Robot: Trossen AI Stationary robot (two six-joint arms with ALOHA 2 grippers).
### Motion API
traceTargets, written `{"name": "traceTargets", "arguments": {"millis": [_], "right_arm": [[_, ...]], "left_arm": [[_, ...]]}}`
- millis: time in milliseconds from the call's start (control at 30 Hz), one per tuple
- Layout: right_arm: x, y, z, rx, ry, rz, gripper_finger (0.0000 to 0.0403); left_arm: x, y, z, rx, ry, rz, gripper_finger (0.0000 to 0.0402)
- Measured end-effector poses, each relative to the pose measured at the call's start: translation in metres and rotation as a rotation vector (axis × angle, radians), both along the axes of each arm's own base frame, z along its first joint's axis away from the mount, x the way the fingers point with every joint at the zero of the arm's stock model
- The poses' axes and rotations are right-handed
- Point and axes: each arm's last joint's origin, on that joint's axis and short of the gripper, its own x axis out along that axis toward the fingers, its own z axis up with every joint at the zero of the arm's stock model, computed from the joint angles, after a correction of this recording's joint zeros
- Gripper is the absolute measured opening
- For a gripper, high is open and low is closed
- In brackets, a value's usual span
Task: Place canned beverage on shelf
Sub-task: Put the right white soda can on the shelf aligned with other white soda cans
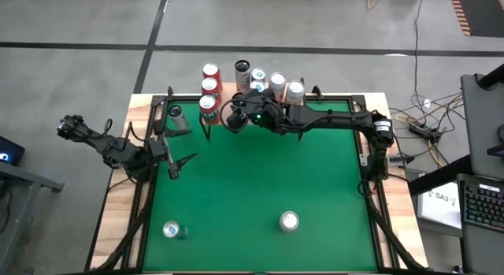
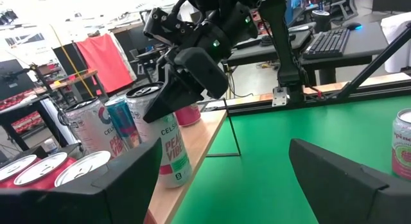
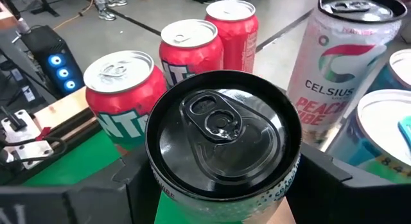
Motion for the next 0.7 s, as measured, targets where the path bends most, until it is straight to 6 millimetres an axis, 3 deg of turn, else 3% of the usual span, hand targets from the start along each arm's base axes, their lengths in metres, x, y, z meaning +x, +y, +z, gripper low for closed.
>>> {"name": "traceTargets", "arguments": {"millis": [700], "right_arm": [[-0.0011,-0.0015,-0.0001,0.004,-0.029,-0.088,0.0295]], "left_arm": [[0.0000,0.0000,-0.0002,0.000,0.001,0.000,0.0324]]}}
